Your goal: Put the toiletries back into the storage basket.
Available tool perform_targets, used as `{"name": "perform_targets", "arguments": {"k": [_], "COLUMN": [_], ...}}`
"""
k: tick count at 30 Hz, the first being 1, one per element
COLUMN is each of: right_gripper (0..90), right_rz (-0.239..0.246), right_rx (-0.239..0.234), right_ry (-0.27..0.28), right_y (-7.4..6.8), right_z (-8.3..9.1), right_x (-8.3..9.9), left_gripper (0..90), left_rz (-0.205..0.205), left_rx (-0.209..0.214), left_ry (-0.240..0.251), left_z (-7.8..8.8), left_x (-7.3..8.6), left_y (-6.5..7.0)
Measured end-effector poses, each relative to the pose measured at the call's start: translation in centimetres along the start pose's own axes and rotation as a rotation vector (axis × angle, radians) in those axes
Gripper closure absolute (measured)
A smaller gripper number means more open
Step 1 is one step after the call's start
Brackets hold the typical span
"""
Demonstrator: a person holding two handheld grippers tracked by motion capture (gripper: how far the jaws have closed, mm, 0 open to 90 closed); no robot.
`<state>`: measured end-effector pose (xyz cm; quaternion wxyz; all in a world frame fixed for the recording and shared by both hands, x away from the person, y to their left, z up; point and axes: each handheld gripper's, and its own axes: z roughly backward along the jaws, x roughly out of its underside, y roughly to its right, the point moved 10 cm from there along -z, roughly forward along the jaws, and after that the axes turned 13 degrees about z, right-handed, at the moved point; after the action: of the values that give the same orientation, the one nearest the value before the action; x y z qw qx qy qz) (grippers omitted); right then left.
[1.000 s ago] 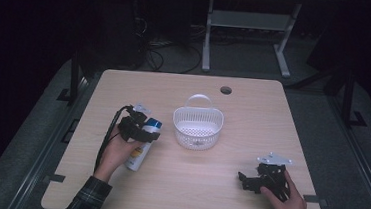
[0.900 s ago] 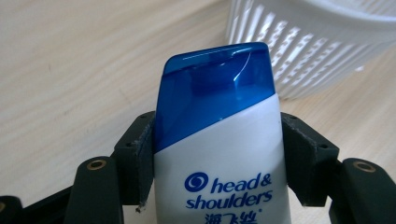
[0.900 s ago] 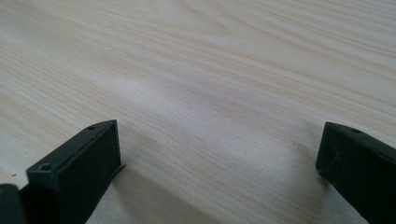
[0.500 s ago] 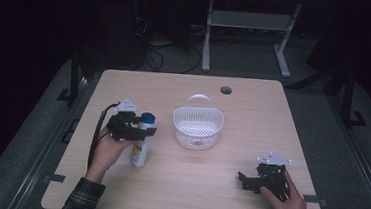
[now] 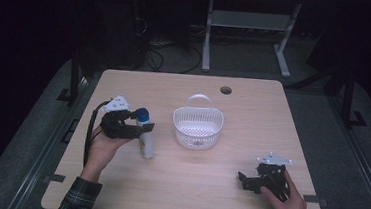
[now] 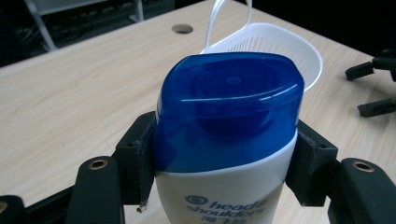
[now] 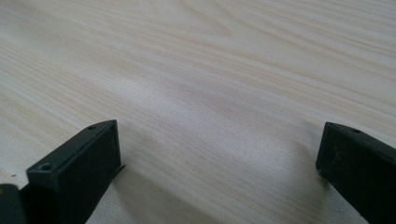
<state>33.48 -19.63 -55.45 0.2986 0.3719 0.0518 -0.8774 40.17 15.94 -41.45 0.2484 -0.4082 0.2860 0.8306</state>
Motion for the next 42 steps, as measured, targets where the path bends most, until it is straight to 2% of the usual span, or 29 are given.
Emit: {"name": "perform_targets", "arguments": {"k": [8, 42], "right_gripper": [0.0, 0.0], "right_rz": [0.001, 0.0], "right_rx": [-0.001, -0.001], "right_ry": [0.001, 0.001], "right_y": [0.0, 0.0], "right_z": [0.0, 0.0], "right_x": [0.0, 0.0], "left_gripper": [35.4, 35.4], "left_rz": [-0.025, -0.115], "left_rx": [0.026, 0.099], "left_ry": [0.028, 0.065], "left_z": [0.0, -0.6], "left_x": [-1.5, -8.7], "left_y": [1.1, 4.9]}}
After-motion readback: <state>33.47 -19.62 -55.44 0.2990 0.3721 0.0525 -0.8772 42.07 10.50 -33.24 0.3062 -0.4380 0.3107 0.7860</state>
